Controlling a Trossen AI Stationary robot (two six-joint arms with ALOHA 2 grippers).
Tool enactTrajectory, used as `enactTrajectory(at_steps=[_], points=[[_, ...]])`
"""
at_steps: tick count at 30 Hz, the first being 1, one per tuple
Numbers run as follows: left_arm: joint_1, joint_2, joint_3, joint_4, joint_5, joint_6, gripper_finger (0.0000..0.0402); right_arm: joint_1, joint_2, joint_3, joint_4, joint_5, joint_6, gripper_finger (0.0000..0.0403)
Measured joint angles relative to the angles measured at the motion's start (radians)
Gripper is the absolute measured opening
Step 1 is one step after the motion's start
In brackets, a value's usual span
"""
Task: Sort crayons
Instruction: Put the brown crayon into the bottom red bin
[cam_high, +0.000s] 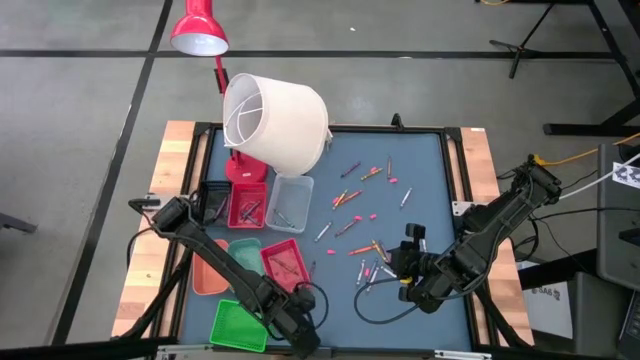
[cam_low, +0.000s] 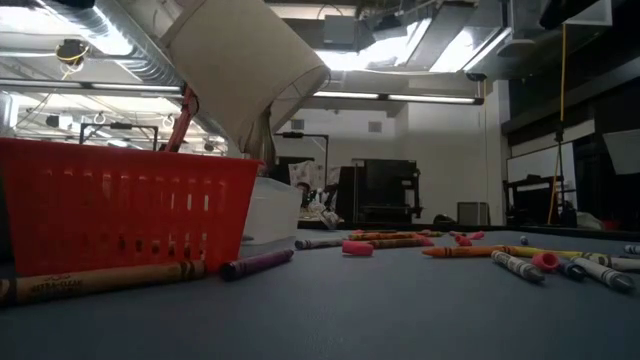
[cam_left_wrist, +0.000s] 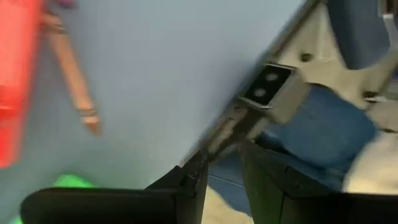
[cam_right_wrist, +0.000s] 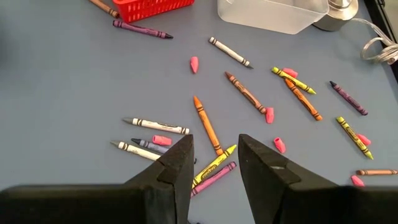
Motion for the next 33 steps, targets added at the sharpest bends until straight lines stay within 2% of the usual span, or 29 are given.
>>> enactTrajectory(at_steps=[8, 13, 21, 24, 33], points=[[0.007, 0.065, 0.001, 0.197, 0.088, -0.032, 0.0077, 0.0, 0.0, 0.0, 0.0, 0.0, -0.001, 0.0124], [0.005, 0.081, 0.0, 0.116, 0.133, -0.049, 0.0066, 0.0, 0.0, 0.0, 0.0, 0.0, -0.001, 0.0124], [0.005, 0.08, 0.0, -0.083, 0.099, -0.059, 0.005, 0.0, 0.0, 0.0, 0.0, 0.0, -0.003, 0.0124], [0.005, 0.08, 0.0, -0.15, 0.053, -0.059, 0.005, 0.0, 0.0, 0.0, 0.0, 0.0, -0.004, 0.0124], [0.006, 0.085, 0.0, -0.193, -0.072, -0.056, 0.005, 0.0, 0.0, 0.0, 0.0, 0.0, -0.004, 0.0124]])
